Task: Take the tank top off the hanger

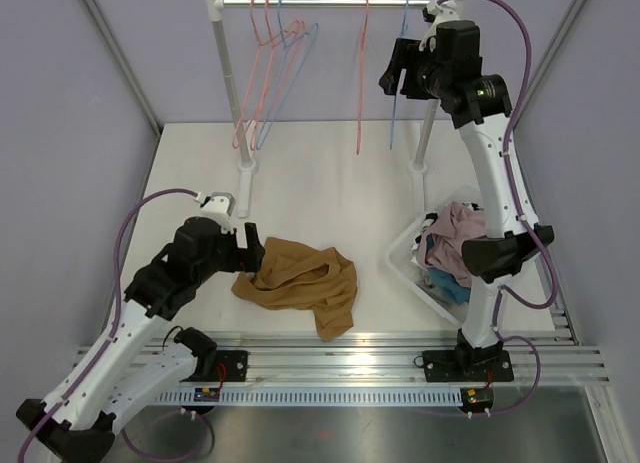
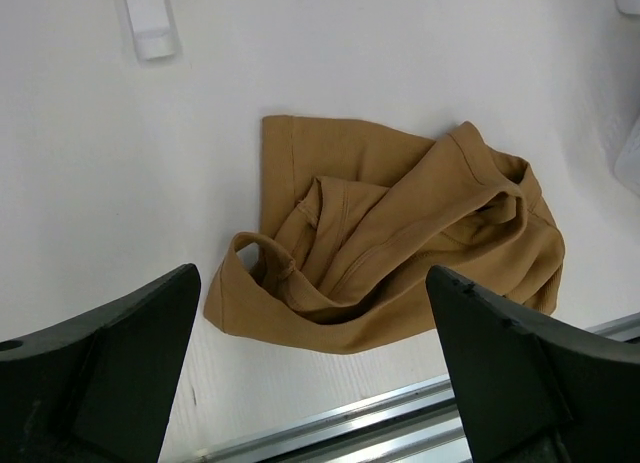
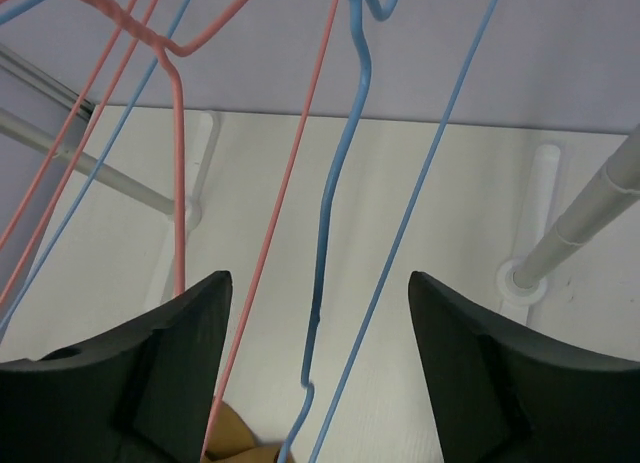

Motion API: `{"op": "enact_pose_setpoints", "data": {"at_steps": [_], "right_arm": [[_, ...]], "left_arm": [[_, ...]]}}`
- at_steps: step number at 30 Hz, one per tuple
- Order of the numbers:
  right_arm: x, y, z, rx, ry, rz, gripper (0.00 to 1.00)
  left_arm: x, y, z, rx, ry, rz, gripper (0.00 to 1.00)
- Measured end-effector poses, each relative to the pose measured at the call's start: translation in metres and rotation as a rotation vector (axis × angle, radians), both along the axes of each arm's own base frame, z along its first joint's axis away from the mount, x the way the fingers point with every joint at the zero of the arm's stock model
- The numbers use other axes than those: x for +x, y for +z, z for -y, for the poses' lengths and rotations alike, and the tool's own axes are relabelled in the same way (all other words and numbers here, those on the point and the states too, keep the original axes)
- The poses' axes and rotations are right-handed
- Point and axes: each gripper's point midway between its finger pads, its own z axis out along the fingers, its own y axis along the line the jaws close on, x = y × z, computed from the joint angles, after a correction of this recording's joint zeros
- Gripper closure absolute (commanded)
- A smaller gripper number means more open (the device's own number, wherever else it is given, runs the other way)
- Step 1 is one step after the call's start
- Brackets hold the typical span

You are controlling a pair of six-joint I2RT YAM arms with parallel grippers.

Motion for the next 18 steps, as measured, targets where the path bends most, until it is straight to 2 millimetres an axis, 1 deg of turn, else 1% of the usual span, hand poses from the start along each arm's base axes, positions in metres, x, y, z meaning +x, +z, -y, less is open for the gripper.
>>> {"op": "enact_pose_setpoints", "data": {"at_steps": [1, 2, 4, 5, 7, 9, 11, 13, 16, 18], "right_arm": [[-0.004, 0.002, 0.001, -0.001, -0.001, -0.003, 0.13], [-0.008, 0.004, 0.003, -0.001, -0.003, -0.005, 0.02], [-0.02, 0.013, 0.008, -0.007, -0.008, 0.005, 0.01], [-0.03, 0.017, 0.012, -0.012, -0.009, 0.007, 0.01], [-0.054, 0.027, 0.021, -0.016, -0.014, 0.013, 0.0], [-0.084, 0.033, 0.031, -0.019, -0.018, 0.014, 0.0], [-0.122, 0.035, 0.043, -0.017, -0.02, 0.024, 0.0], [-0.161, 0.035, 0.053, -0.002, -0.01, 0.051, 0.0], [-0.218, 0.022, 0.057, 0.046, 0.052, 0.078, 0.01], [-0.246, 0.011, 0.053, 0.084, 0.113, 0.084, 0.01]], "left_arm": [[0.002, -0.005, 0.002, 0.001, 0.009, -0.027, 0.01], [0.004, -0.01, 0.004, -0.001, 0.022, -0.055, 0.01], [0.005, -0.02, 0.01, 0.001, 0.038, -0.101, 0.01], [0.005, -0.023, 0.016, -0.002, 0.037, -0.115, 0.01], [0.002, -0.027, 0.029, -0.006, 0.024, -0.125, 0.01], [-0.002, -0.033, 0.046, -0.004, -0.004, -0.136, 0.01], [-0.004, -0.044, 0.064, 0.011, -0.03, -0.152, 0.01], [-0.004, -0.063, 0.081, 0.046, -0.047, -0.183, 0.01], [-0.007, -0.099, 0.1, 0.102, -0.073, -0.241, 0.01], [-0.008, -0.117, 0.108, 0.133, -0.084, -0.271, 0.01]]}}
